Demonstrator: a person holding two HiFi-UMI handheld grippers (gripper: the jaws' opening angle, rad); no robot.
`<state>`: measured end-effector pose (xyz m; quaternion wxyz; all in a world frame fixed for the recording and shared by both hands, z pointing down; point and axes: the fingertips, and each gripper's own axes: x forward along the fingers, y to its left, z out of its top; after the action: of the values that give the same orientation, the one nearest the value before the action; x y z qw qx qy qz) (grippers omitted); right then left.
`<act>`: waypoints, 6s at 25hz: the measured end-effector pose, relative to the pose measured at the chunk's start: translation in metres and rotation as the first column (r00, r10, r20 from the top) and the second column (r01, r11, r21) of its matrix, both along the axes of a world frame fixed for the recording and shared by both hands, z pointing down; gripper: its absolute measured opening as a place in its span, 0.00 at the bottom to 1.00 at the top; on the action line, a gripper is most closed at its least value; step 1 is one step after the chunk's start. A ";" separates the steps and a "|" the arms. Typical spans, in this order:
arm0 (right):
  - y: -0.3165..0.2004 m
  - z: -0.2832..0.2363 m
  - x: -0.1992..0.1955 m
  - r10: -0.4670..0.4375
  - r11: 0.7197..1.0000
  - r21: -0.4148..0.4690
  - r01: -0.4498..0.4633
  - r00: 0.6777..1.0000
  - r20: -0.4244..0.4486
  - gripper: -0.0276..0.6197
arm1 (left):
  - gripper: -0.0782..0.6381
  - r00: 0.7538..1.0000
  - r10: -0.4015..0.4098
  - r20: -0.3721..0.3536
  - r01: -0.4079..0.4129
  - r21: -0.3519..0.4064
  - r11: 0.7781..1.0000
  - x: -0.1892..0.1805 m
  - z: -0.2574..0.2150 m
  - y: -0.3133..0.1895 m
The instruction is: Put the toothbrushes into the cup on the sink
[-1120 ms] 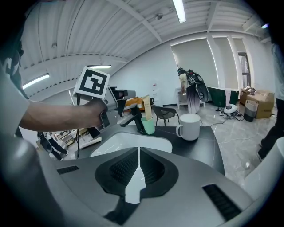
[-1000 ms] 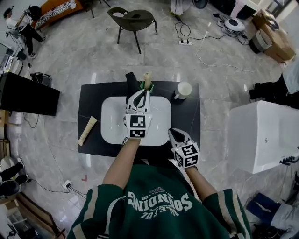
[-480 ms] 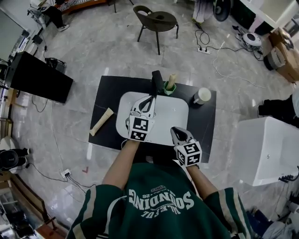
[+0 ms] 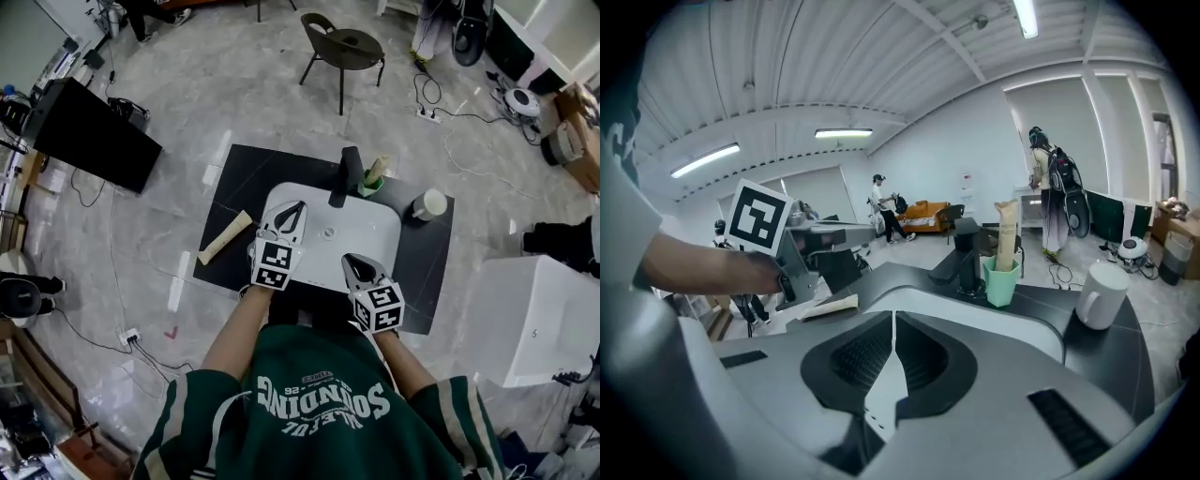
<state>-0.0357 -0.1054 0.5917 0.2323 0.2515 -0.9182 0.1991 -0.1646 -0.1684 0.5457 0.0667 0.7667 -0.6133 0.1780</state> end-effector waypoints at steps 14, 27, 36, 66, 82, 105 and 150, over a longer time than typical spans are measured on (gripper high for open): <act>0.019 -0.003 -0.030 0.022 1.000 0.006 -0.022 0.999 -0.026 0.11 | 0.32 0.997 -0.016 0.082 0.034 -0.230 0.973 -0.094 0.080 0.048; 0.020 0.001 -0.035 0.060 0.998 0.010 -0.060 0.997 -0.044 0.11 | 0.39 0.955 0.192 0.224 -0.029 -0.578 0.816 -0.155 0.173 0.086; 0.022 -0.001 -0.034 0.116 0.993 0.023 -0.115 0.991 -0.061 0.11 | 0.40 0.932 0.302 0.200 -0.039 -0.772 0.634 -0.174 0.226 0.095; 0.054 -0.012 -0.072 0.321 0.946 0.062 -0.320 0.947 -0.022 0.11 | 0.24 0.939 0.336 -0.077 -0.304 -0.646 0.700 -0.158 0.149 0.080; 0.039 -0.023 -0.026 0.409 0.908 0.090 -0.409 0.912 0.014 0.11 | 0.23 0.890 0.397 -0.222 -0.446 -0.257 0.857 -0.043 0.032 0.035; -0.048 -0.048 0.137 0.374 0.920 0.112 -0.374 0.927 0.026 0.11 | 0.23 0.865 0.407 -0.293 -0.411 0.052 0.910 0.167 -0.081 -0.063; -0.094 -0.010 0.308 0.386 0.922 -0.029 -0.386 0.923 -0.002 0.11 | 0.23 0.948 0.296 -0.117 -0.266 0.221 0.938 0.348 -0.056 -0.253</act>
<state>0.2726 -0.1997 0.5815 0.1907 0.4234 -0.8482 0.2548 0.1835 -0.4213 0.4892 0.0074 0.8603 -0.5055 0.0648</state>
